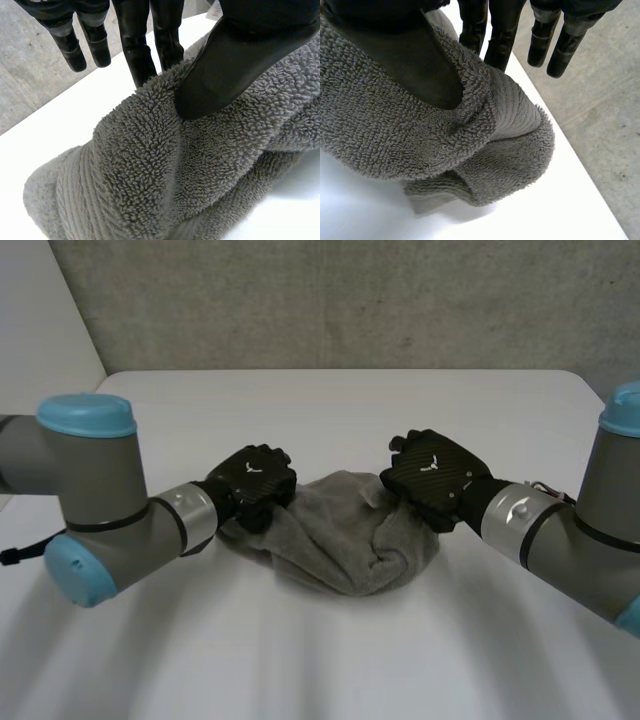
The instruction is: Fold the towel.
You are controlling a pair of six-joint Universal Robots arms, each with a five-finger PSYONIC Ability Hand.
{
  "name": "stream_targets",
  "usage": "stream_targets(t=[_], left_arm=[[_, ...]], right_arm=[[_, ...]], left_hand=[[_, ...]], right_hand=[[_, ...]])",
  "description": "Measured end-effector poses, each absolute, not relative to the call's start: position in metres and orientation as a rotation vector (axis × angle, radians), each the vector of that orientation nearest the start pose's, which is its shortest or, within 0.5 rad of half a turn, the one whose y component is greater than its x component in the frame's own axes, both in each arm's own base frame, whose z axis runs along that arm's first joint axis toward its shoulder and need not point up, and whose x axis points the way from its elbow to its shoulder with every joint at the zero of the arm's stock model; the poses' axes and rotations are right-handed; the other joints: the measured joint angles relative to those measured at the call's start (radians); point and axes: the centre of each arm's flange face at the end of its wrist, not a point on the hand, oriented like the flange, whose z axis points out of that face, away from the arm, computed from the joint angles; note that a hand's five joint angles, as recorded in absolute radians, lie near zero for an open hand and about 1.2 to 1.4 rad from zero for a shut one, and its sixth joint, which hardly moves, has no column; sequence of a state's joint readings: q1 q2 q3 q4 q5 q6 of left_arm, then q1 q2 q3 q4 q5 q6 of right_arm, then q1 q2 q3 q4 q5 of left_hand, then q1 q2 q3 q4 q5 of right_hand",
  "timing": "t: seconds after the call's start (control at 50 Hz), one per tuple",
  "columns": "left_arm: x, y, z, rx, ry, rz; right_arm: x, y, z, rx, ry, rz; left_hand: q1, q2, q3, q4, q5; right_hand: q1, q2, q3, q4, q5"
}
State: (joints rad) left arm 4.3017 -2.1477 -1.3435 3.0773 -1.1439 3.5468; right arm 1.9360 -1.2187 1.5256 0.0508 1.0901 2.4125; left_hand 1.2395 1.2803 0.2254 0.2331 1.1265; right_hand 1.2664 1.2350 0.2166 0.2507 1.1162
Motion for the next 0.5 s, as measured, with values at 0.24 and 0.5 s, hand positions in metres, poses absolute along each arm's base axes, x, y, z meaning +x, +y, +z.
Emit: stream_targets(t=[0.24,0.5], left_arm=[[-0.299,-0.285,0.209,1.410,2.354,-2.054],[-0.313,-0.330,0.307,0.975,1.813,-2.629]], right_arm=[[0.286,-0.266,0.225,-1.570,1.769,-1.827],[0.286,-0.329,0.361,-0.778,1.364,-2.563]], left_hand=[[0.000,0.000,0.000,0.000,0.000],[0.000,0.019,0.000,0.000,0.001]], right_hand=[[0.000,0.000,0.000,0.000,0.000],[0.000,0.000,0.000,0.000,0.000]])
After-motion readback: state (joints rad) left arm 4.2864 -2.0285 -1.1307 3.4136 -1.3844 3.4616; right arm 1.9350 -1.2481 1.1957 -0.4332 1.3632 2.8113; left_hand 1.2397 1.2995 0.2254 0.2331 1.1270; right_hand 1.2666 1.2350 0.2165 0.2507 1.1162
